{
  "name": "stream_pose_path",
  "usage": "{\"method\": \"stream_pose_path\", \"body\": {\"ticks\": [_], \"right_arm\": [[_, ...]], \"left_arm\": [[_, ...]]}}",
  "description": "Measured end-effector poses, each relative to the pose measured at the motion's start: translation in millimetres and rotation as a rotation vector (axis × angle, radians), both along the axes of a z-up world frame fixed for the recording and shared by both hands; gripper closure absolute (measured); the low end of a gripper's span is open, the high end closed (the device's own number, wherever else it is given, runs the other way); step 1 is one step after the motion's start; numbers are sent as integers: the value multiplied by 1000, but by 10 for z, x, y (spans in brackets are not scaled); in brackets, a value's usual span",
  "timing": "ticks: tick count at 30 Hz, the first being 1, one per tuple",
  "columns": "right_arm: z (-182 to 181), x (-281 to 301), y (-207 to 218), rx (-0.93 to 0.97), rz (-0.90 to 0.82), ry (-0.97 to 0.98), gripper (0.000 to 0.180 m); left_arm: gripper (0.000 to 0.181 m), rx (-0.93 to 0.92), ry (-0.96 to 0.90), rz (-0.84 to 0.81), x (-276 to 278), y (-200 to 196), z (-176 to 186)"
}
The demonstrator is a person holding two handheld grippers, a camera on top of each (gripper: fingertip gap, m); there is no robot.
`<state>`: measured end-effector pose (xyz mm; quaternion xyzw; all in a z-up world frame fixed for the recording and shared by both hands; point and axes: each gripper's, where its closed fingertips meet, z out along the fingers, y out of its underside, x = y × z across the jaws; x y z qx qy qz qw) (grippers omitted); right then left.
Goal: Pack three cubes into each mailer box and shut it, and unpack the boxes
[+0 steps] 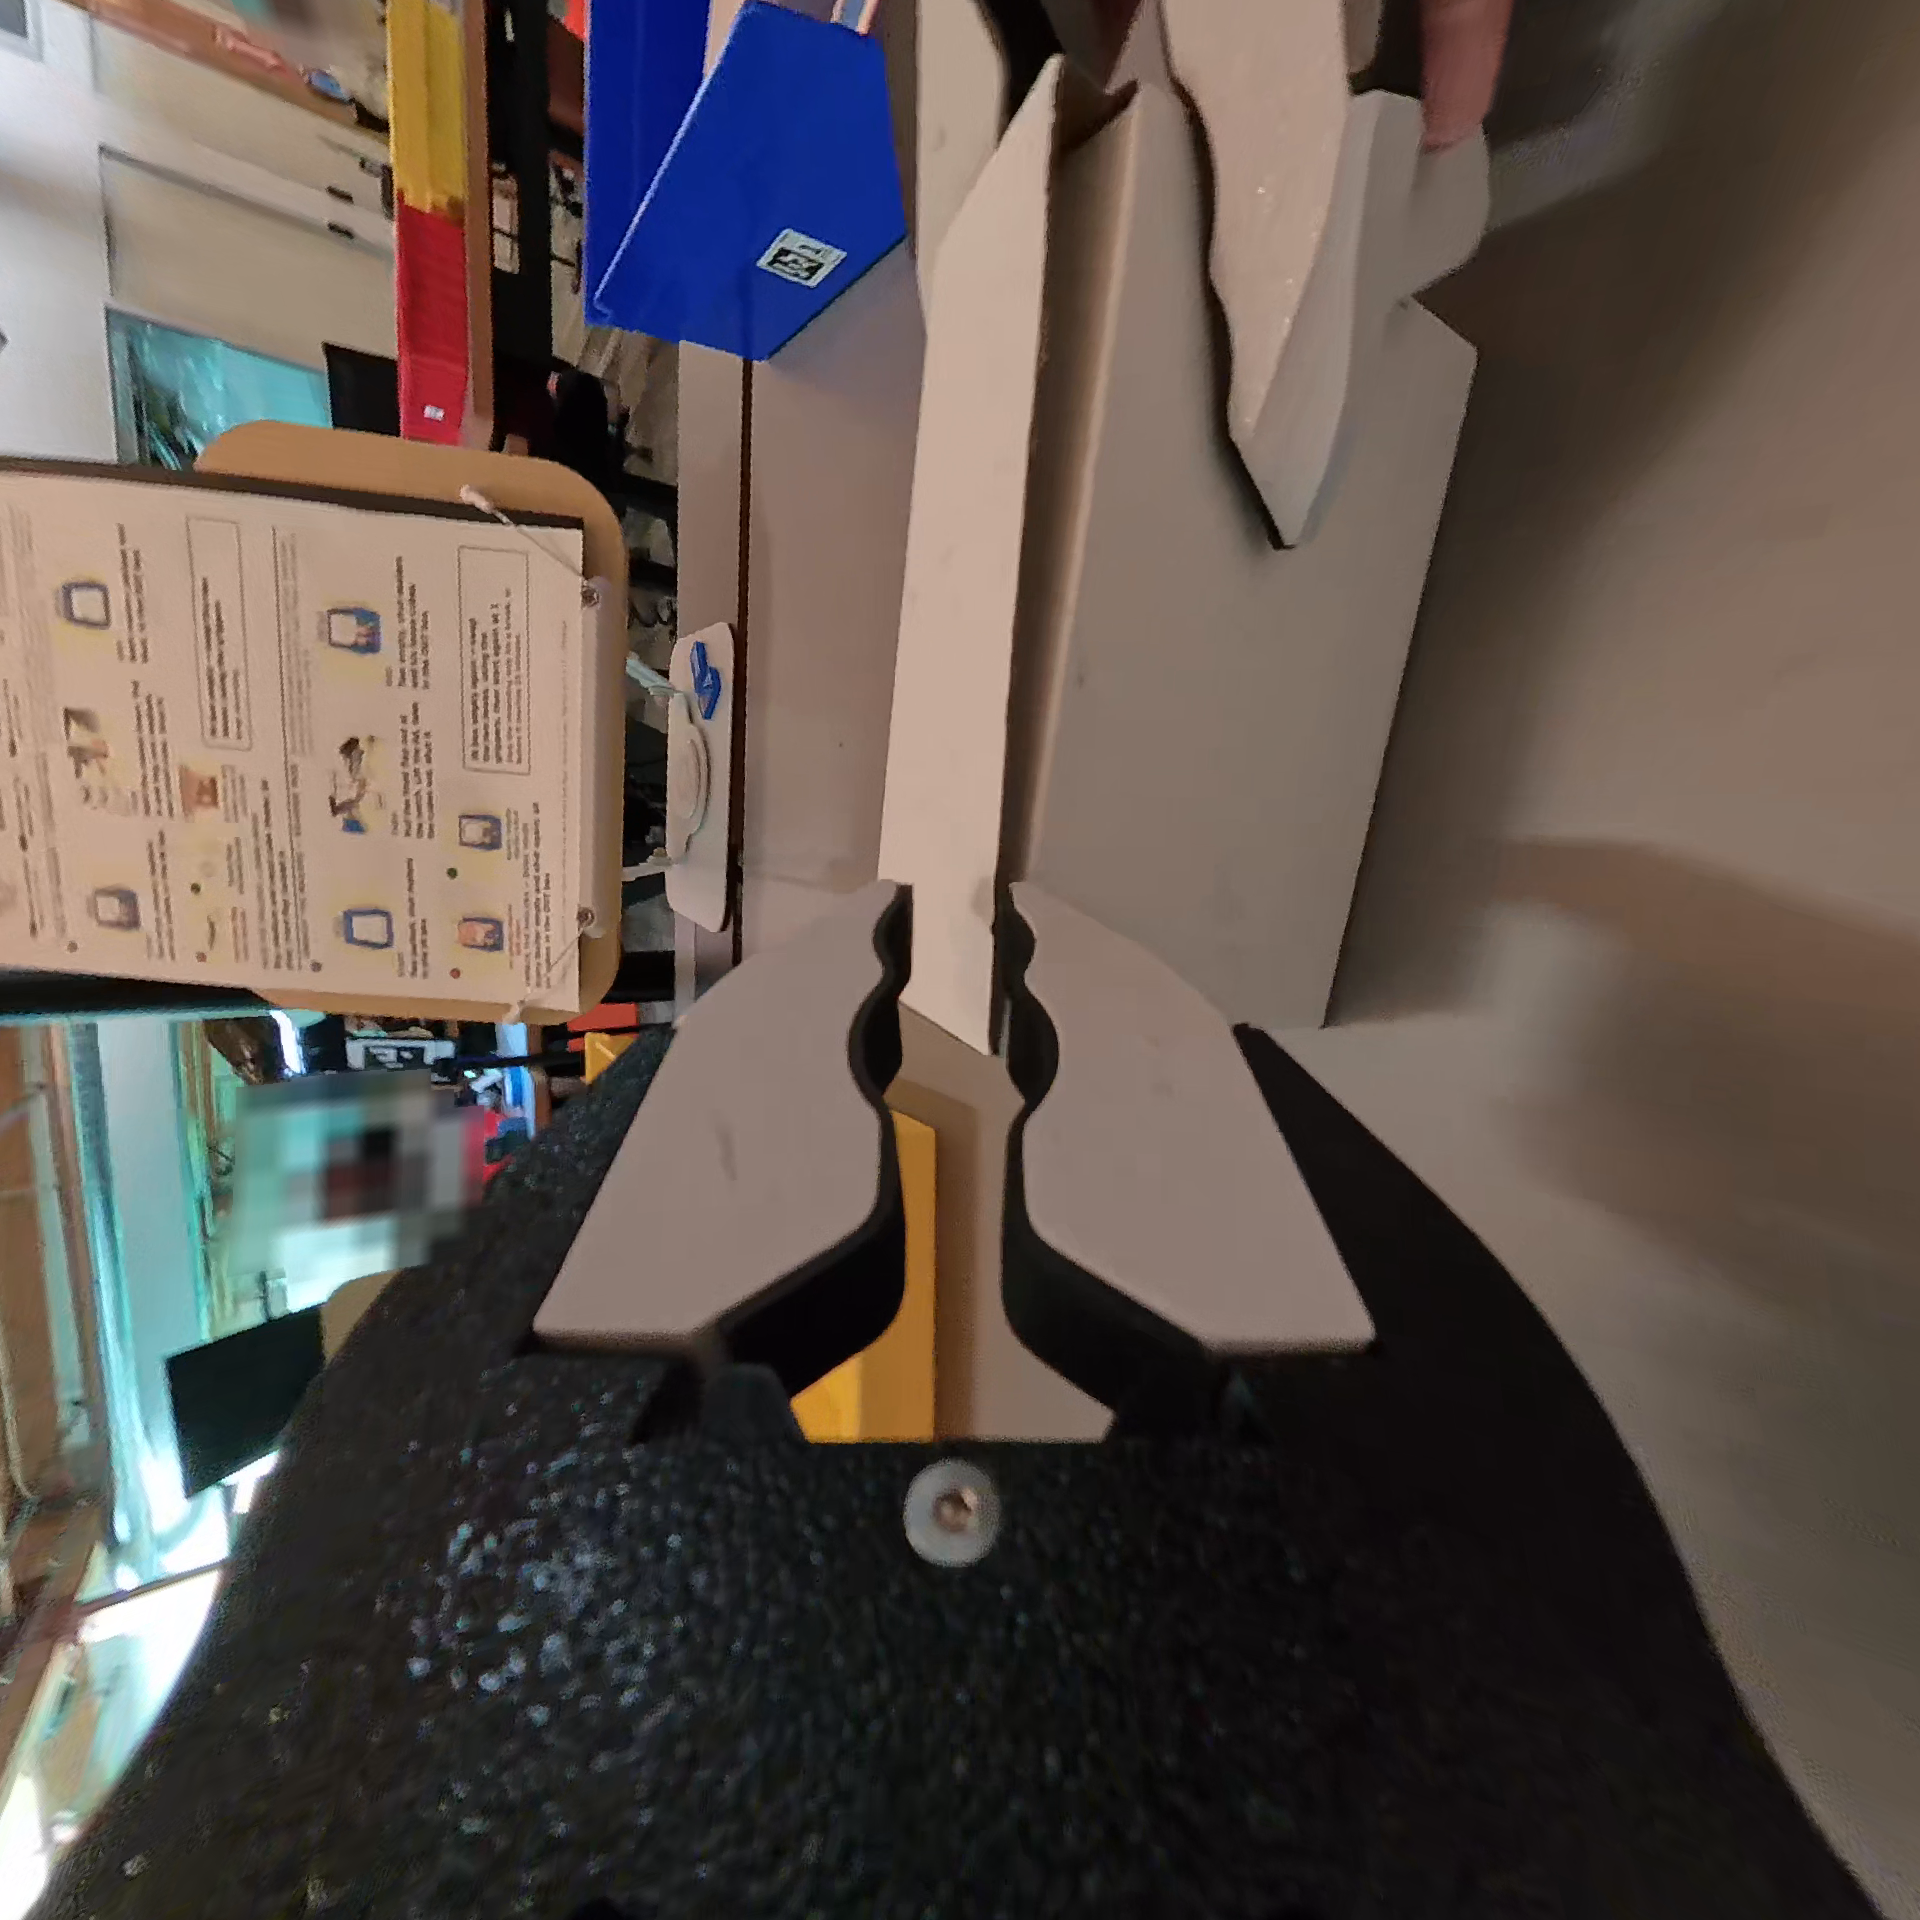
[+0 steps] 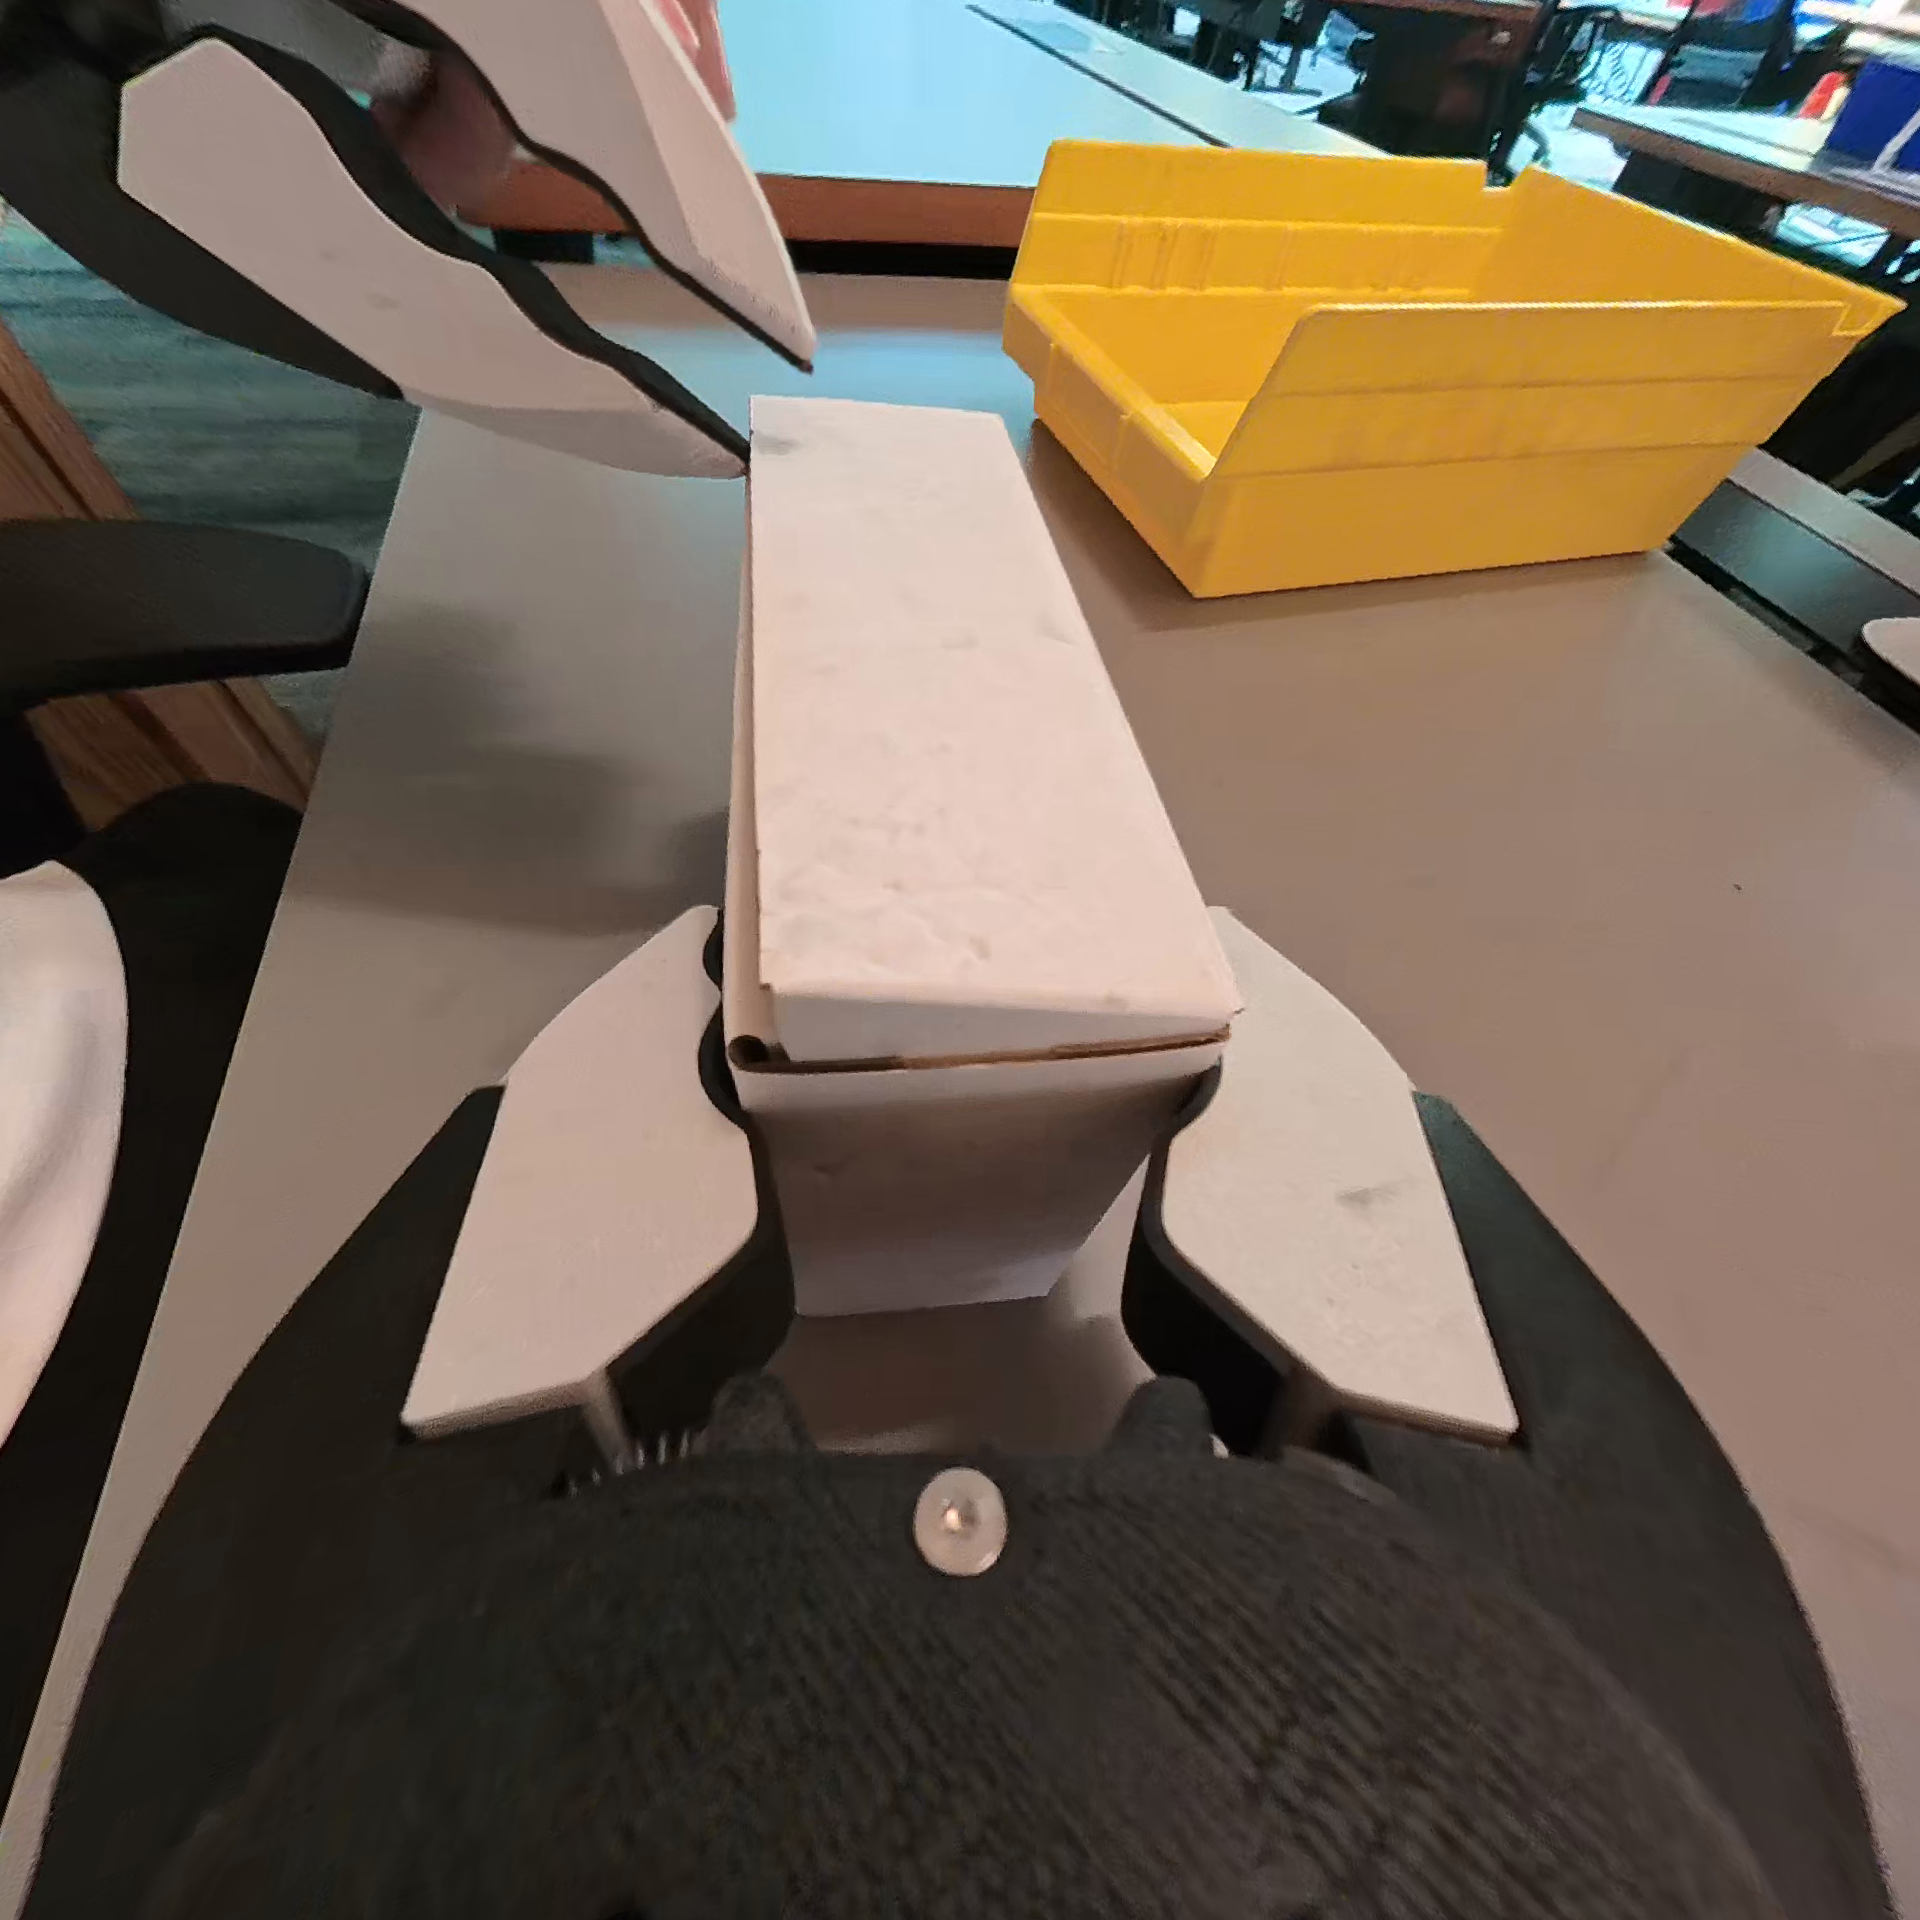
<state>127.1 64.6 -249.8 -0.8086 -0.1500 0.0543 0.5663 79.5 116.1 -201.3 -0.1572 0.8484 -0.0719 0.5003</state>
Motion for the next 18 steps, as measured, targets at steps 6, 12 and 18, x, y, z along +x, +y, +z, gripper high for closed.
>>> {"method": "stream_pose_path", "body": {"ticks": [6, 12, 18], "right_arm": [[-16, 0, -6, -23, 25, -6, 101], [-33, 4, -5, -57, 15, -18, 101], [-34, -10, 19, -64, 45, -21, 101]], "left_arm": [[180, 134, -12, -16, 13, 4, 30], [167, -99, -97, 48, 31, 45, 122], [112, -663, 34, 42, -124, 137, 72]]}}
